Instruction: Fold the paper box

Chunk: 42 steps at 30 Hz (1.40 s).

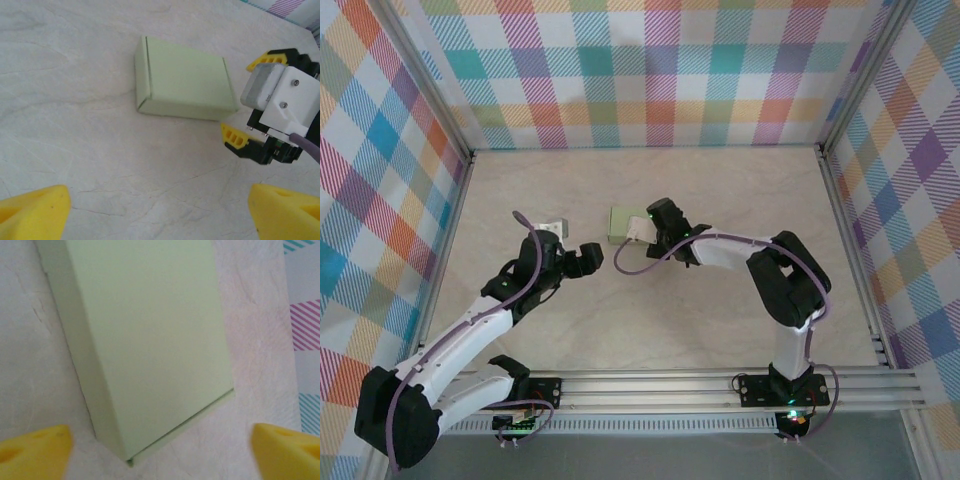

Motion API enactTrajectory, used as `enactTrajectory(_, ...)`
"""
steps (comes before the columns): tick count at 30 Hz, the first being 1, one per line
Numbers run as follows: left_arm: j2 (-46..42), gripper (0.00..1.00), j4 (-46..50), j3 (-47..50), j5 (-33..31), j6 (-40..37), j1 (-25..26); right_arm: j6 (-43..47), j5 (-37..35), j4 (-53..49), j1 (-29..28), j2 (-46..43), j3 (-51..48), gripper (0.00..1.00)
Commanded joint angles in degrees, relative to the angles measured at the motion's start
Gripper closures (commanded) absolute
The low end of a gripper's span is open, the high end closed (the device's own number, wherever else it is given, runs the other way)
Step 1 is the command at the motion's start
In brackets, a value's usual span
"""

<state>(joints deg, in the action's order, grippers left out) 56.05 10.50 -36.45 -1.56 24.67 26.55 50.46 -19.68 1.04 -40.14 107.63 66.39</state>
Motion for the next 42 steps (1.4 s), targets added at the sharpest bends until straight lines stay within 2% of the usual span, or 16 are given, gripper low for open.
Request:
enactTrajectory(1,-0.7,0.00,-0.8,1.3,-0.1,-1.8,-0.8,-4.3,3.6,4.9,0.5,-5.9,-2.1,0.00)
enactTrajectory(4,0.2,0.00,-6.8,2.4,-1.7,-4.6,-1.0,-12.5,11.1,3.9,3.0,-11.4,-5.6,0.00)
enactTrajectory(8,2.4,0.00,-15.3,4.2,-9.3,-14.5,-1.1,-25.7,17.2,10.4,8.1,-19.9,-15.2,0.00)
enactTrajectory(14,6.7,0.00,-25.4,6.6,-14.2,-30.5,-3.1,-40.4,17.7,20.2,18.2,-34.6,-32.2,0.00)
enactTrajectory(16,8.2,0.00,-27.5,7.4,-13.4,-33.4,-5.1,-43.5,15.7,21.0,21.7,-38.5,-36.7,0.00)
enactTrajectory(19,10.6,0.00,-29.6,8.5,-12.9,-33.3,-8.6,-44.3,9.9,22.5,24.1,-41.9,-41.9,0.00)
enactTrajectory(23,14.5,0.00,-35.4,10.5,-12.5,-31.8,-13.3,-47.9,10.0,30.8,29.8,-39.1,-46.5,0.00)
enactTrajectory(26,16.8,0.00,-46.2,14.2,-7.4,-30.3,-16.4,-50.4,12.8,39.2,33.9,-33.5,-47.0,0.00)
enactTrajectory(28,19.1,0.00,-50.4,14.9,-6.5,-31.5,-17.5,-49.7,13.9,40.8,34.8,-31.0,-45.8,0.00)
enactTrajectory(31,23.9,0.00,-50.6,13.3,-1.3,-29.3,-21.0,-48.9,15.7,44.6,36.4,-25.3,-44.1,0.00)
enactTrajectory(34,28.2,0.00,-54.8,13.8,0.6,-28.6,-22.1,-50.5,19.3,48.4,38.6,-19.0,-43.4,0.00)
enactTrajectory(37,33.5,0.00,-55.2,11.3,-1.1,-27.1,-22.6,-51.4,21.2,47.4,40.1,-19.4,-43.0,0.00)
enactTrajectory(42,33.4,0.00,-54.6,11.3,-2.1,-26.5,-23.1,-51.3,21.2,46.4,40.1,-19.7,-42.8,0.00)
